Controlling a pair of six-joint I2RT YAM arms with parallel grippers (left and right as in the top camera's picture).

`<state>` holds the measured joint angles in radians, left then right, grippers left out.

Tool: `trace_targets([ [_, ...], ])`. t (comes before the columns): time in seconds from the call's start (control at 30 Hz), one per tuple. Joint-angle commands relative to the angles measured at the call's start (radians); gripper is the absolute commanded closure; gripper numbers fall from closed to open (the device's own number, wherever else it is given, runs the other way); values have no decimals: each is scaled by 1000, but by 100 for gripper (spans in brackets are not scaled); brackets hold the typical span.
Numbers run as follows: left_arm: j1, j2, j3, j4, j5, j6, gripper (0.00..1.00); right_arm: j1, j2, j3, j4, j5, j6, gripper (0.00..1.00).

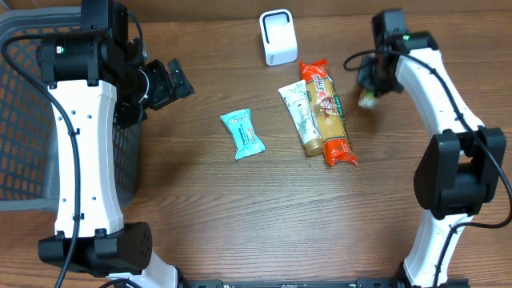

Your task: Scan the item barcode

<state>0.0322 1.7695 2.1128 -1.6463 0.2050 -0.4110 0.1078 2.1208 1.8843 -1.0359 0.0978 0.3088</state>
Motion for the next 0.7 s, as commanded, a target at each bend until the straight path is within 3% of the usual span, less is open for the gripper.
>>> trace_targets([
  [0.0, -8, -3, -3, 2, -5, 19, 0, 3, -11, 97, 58, -116, -19, 95],
  [0.13, -8, -3, -3, 1, -5, 19, 0, 18, -11, 108, 211, -267, -13, 95],
  [0.3, -8, -3, -3, 1, -6, 19, 0, 73, -3, 106, 387, -278, 17, 95],
  [0.67, -8, -3, -3, 1, -5, 19, 1, 249, 57, 106, 650, -43, 26, 94],
])
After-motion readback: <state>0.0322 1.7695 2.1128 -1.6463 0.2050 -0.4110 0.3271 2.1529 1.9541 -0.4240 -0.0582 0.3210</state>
